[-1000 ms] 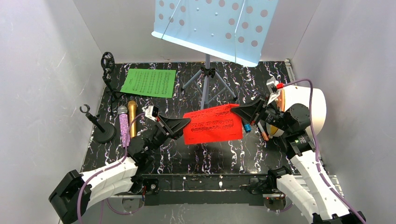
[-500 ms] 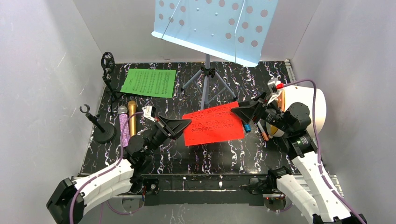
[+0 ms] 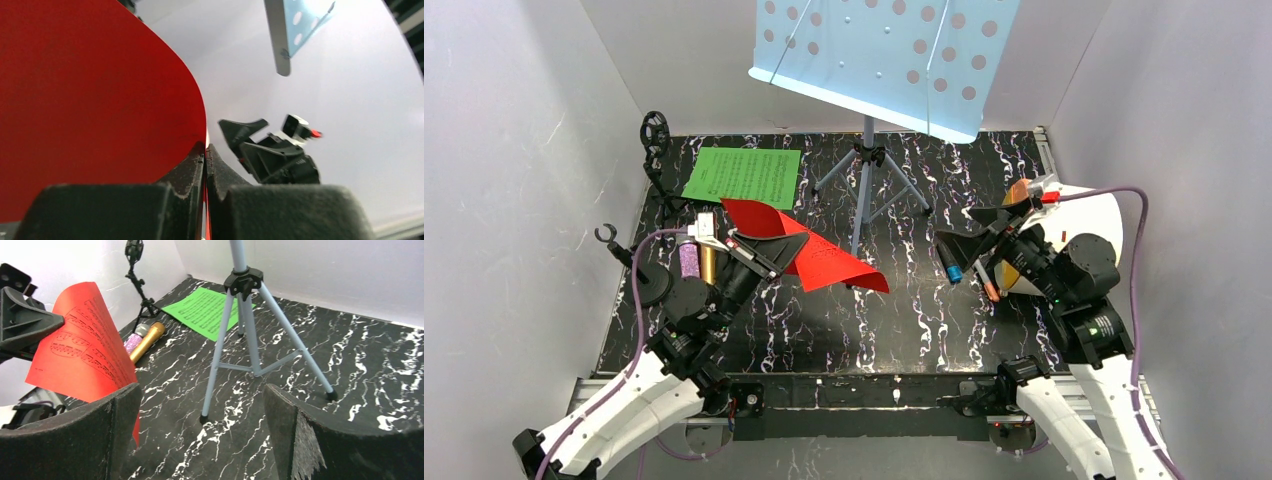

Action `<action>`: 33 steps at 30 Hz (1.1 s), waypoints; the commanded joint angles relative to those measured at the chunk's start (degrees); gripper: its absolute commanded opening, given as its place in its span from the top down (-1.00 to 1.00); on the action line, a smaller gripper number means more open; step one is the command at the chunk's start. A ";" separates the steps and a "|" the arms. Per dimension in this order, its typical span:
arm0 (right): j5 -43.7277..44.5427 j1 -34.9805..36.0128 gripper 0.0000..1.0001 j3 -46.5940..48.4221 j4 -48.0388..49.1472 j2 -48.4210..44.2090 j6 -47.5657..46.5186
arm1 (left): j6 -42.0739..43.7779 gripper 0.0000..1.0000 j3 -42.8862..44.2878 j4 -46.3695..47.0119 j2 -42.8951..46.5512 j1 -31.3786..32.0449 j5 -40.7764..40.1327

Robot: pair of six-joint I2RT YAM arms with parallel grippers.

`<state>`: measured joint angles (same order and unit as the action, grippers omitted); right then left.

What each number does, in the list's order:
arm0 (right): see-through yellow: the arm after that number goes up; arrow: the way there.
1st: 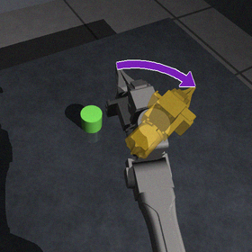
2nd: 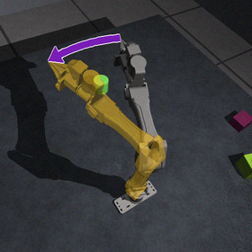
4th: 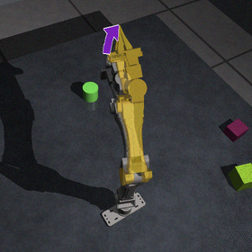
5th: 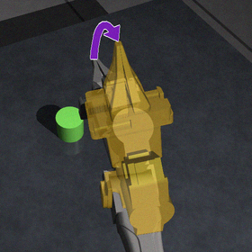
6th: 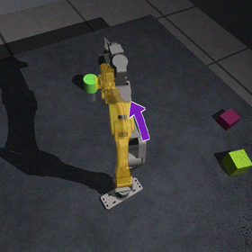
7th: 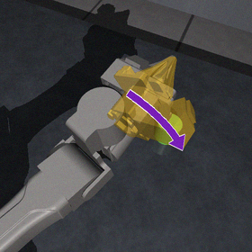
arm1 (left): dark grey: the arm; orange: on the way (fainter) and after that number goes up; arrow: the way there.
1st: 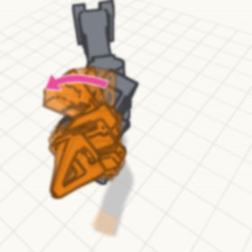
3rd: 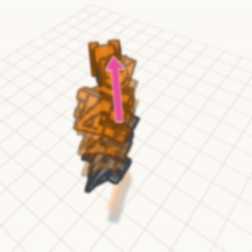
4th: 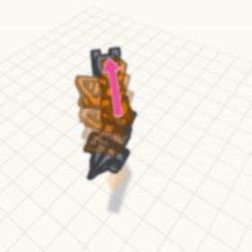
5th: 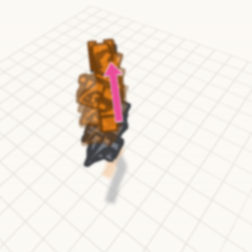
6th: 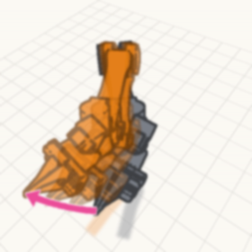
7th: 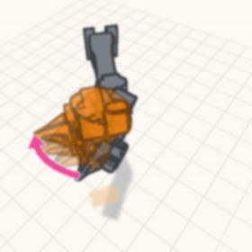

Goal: Pack up the instrument practice props
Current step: Place the sheet music at the corner of the board.

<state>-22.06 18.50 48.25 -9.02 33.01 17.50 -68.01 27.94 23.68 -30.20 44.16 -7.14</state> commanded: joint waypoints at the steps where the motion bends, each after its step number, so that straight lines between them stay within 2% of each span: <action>1: 6.04 0.15 -0.97 2.86 -3.15 -1.95 -4.38 | 6.42 1.00 4.11 -9.75 -0.99 -0.72 -7.50; 7: 8.80 0.22 -0.97 1.46 -5.08 -4.82 -5.76 | 11.18 1.00 9.87 -10.21 -8.45 -4.11 -9.02; 14: 11.41 0.21 -0.97 -0.45 -6.96 -8.18 -7.74 | 13.84 1.00 12.70 -1.03 -18.57 -15.46 -6.26; 18: 12.04 0.22 -0.97 -1.45 -6.97 -9.38 -8.41 | 13.44 1.00 16.57 4.37 -28.26 -22.10 -2.78; 23: 11.86 0.25 -0.97 -3.06 -5.21 -10.20 -8.48 | 14.62 1.00 26.75 7.30 -42.47 -29.88 1.96; 28: 12.21 0.42 -0.97 -3.24 -5.15 -10.83 -9.04 | 16.23 1.00 42.06 6.72 -55.51 -36.53 9.95; 30: 12.35 0.52 -0.97 -3.38 -5.22 -11.15 -9.23 | 19.12 1.00 45.75 4.74 -57.82 -37.49 9.72; 33: 12.74 0.56 -0.97 -3.87 -5.18 -11.70 -9.43 | 21.66 1.00 44.47 3.80 -58.52 -37.61 9.31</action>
<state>-10.44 18.68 45.10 -16.60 22.41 9.21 -51.07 71.24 28.05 -89.89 7.03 -0.08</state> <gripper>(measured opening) 0.985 0.007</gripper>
